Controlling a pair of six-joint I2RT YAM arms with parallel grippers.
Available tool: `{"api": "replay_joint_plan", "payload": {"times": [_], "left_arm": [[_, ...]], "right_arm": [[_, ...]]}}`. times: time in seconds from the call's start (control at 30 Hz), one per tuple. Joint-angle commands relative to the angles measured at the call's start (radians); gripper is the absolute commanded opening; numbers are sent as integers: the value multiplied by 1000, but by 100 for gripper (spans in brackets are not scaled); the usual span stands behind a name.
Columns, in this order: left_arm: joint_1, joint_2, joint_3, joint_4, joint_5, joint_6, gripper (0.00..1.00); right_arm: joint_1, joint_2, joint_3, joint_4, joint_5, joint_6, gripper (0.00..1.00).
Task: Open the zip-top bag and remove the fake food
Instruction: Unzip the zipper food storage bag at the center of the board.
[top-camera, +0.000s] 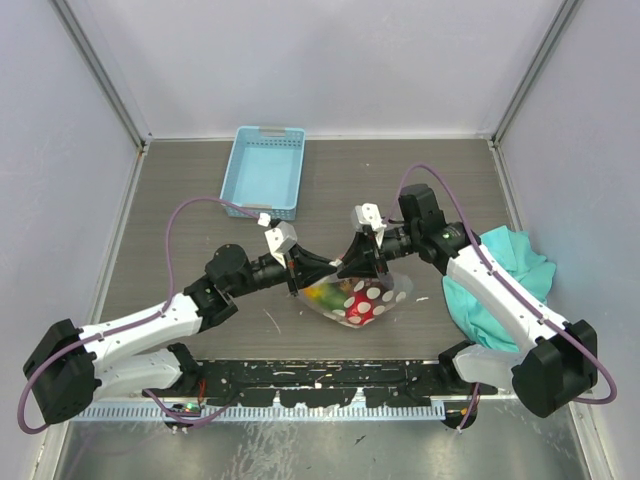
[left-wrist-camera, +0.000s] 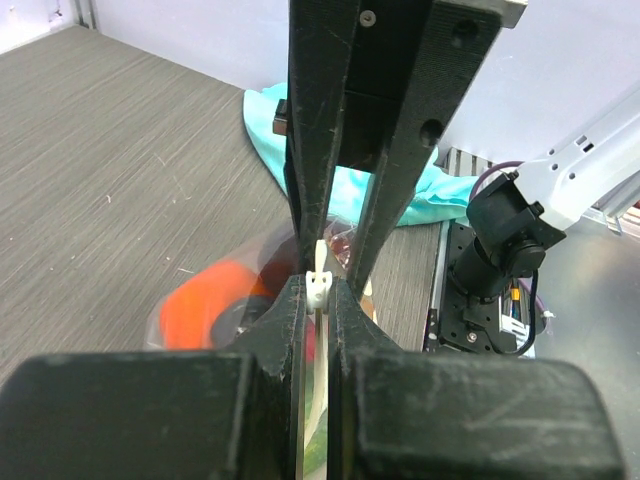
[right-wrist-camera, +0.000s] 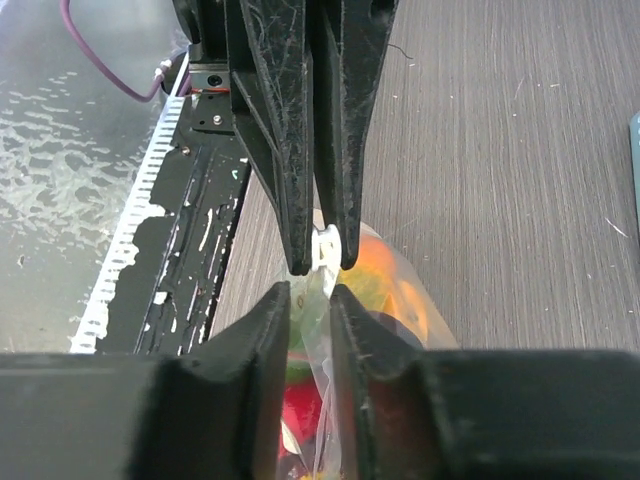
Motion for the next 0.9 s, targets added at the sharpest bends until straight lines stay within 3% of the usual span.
{"api": "replay_joint_plan", "payload": {"times": [0.0, 0.17, 0.87], "left_arm": [[4, -11, 32, 41, 3, 1, 0], [4, -23, 22, 33, -4, 4, 0], [4, -104, -36, -31, -54, 38, 0]], "right_arm": [[6, -6, 22, 40, 3, 37, 21], [4, -3, 38, 25, -4, 40, 1], [-61, -11, 66, -21, -64, 22, 1]]}}
